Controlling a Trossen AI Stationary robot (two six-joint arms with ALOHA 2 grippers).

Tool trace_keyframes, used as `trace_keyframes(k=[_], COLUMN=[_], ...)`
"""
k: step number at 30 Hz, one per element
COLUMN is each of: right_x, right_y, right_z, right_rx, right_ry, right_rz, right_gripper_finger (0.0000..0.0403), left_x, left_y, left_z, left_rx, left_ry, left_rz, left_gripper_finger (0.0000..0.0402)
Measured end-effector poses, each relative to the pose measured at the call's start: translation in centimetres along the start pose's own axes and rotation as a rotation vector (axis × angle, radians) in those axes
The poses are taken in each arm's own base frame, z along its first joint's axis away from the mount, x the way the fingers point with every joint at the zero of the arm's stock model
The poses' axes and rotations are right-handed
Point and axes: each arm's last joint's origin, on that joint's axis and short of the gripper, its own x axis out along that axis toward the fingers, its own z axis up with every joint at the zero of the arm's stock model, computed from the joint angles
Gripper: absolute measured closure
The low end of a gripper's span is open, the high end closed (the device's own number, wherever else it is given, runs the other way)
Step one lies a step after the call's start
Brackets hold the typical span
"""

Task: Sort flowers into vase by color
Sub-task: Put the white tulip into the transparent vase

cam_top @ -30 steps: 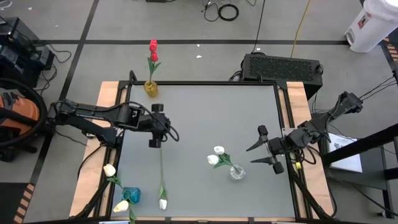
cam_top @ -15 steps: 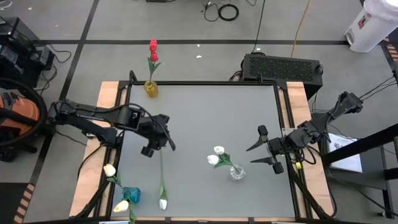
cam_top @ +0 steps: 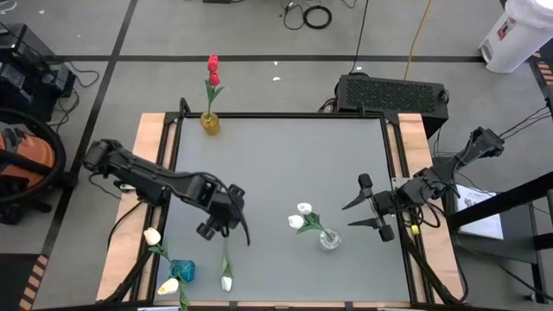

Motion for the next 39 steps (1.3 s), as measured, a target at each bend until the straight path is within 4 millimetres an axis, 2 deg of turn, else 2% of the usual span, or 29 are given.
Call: trace_keyframes(k=[8,18,34,39], right_x=[0.0,0.0,0.0,0.0], right_y=[0.0,0.0,0.0,0.0], right_z=[0.0,0.0,0.0,0.0], right_rx=[0.000,-0.001,-0.001,-0.001], right_ry=[0.001,0.003,0.003,0.003], right_rz=[0.000,0.000,0.001,0.001], right_gripper_finger=[0.0200,0.0200,0.0200,0.0200], left_x=[2.1,2.2,2.2,3.5], left_y=[-1.8,-5.1,-5.6,-5.8], left_z=[0.9,2.4,3.0,3.2], left_rx=[0.054,0.179,0.183,0.188], left_ry=[0.056,-0.032,-0.086,-0.045], left_rz=[-0.056,-0.070,-0.035,-0.046], left_gripper_finger=[0.0194,0.0194,0.0194,0.0194])
